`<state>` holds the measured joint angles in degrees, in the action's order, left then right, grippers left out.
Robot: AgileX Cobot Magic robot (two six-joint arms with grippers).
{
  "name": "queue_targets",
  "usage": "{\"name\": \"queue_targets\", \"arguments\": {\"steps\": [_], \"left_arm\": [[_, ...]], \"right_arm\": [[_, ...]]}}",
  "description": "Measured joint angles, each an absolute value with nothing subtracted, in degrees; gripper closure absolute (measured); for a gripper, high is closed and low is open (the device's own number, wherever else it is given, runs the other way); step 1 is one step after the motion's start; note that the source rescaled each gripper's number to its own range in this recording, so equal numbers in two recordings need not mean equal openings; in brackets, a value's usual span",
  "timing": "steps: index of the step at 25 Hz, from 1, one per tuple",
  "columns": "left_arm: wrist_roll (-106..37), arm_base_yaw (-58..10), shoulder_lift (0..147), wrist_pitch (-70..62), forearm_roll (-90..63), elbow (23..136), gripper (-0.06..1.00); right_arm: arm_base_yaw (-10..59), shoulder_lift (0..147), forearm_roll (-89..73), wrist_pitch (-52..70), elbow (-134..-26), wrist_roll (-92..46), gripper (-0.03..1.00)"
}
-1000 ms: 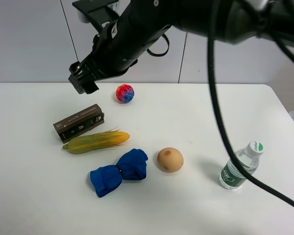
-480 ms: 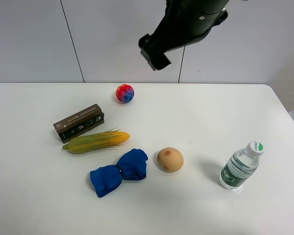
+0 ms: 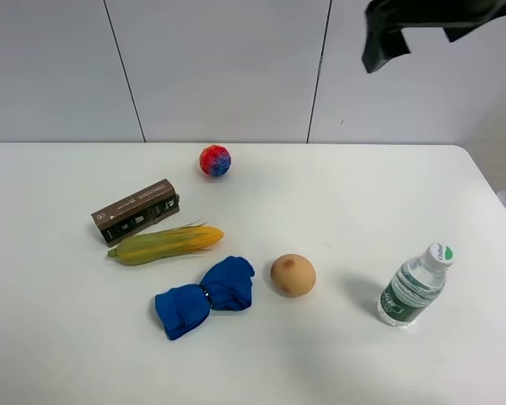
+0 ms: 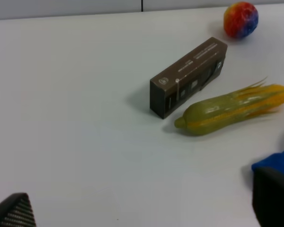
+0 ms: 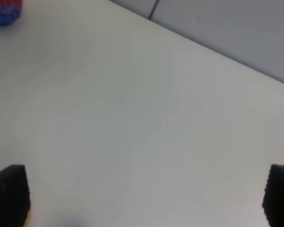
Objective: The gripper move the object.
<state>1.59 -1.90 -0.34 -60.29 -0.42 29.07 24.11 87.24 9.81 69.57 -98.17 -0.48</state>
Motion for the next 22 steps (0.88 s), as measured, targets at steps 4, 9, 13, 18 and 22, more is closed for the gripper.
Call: {"name": "queue_targets", "arguments": {"steps": [4, 9, 13, 18, 22], "left_arm": [[1.59, -1.90, -0.34, -60.29, -0.42, 29.07, -0.06], [1.59, -1.90, -0.34, -60.29, -0.42, 29.07, -0.06], [1.59, -1.90, -0.34, -60.29, -0.42, 29.07, -0.06], [1.59, -1.90, -0.34, -60.29, -0.42, 29.07, -0.06], [1.59, -1.90, -0.34, -60.29, -0.42, 29.07, -0.06]], "right_arm": [[11.10, 85.25, 6.61, 69.89, -98.17, -3.14, -0.02], [-0.05, 82.09, 6.16, 69.91, -98.10, -3.26, -0.02], [-5.95, 76.48, 6.13, 69.92, -93.90, -4.70, -0.02], [-10.69, 65.81, 6.08, 70.03, -82.70, -5.29, -0.02], [-10.93, 55.86, 5.36, 70.03, -74.96, -5.29, -0.02]]}}
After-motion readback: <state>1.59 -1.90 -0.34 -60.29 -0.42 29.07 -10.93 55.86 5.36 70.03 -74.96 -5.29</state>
